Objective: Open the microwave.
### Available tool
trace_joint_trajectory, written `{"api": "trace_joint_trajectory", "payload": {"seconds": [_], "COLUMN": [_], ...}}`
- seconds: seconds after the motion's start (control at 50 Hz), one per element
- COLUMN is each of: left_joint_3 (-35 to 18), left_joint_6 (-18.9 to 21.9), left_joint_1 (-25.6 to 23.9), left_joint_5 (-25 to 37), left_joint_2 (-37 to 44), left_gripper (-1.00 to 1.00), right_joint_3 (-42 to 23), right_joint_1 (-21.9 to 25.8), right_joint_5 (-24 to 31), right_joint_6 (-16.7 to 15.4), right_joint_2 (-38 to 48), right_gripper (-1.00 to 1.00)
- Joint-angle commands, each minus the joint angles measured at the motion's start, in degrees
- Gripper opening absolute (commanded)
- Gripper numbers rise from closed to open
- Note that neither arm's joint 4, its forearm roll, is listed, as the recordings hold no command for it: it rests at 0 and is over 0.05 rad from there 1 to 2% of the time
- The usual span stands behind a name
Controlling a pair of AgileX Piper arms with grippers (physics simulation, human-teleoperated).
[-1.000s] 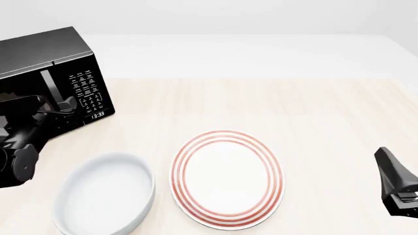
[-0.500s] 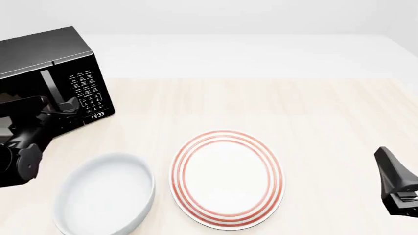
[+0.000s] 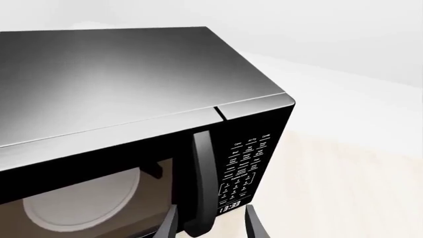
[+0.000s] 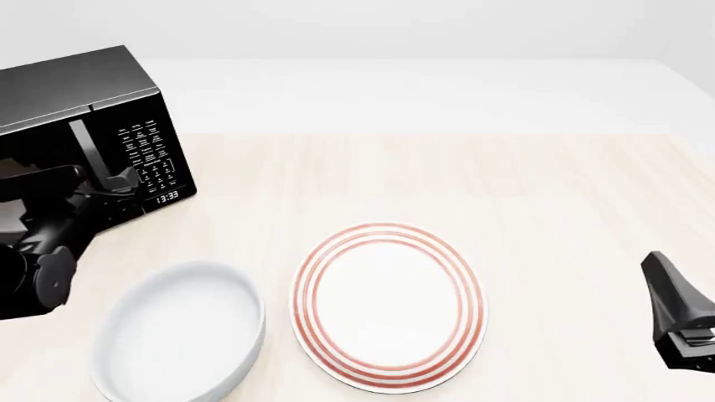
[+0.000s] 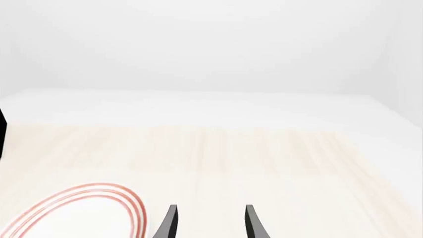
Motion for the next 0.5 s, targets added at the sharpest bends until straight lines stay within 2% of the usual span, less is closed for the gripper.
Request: {"api": "trace_joint_trajectory", "payload": {"seconds": [0.02, 0.5], "left_joint_3": [-0.58, -0.85], "left_joint_6": [-0.18, -0.65], "left_joint_1": [-0.16, -0.24], "left_joint_5": [-0.22, -0.90], "left_joint_2": [0.94, 1.90], "left_gripper": [1.00, 1.00], "right_joint_3": [0.01, 0.01], "right_joint_1": [-0.04, 0.01], "right_joint_5": [-0.33, 0.19], "right_joint_6": [-0.03, -0.04], "right_joint_2": [0.42, -0.16], "right_gripper": [1.00, 1.00]}}
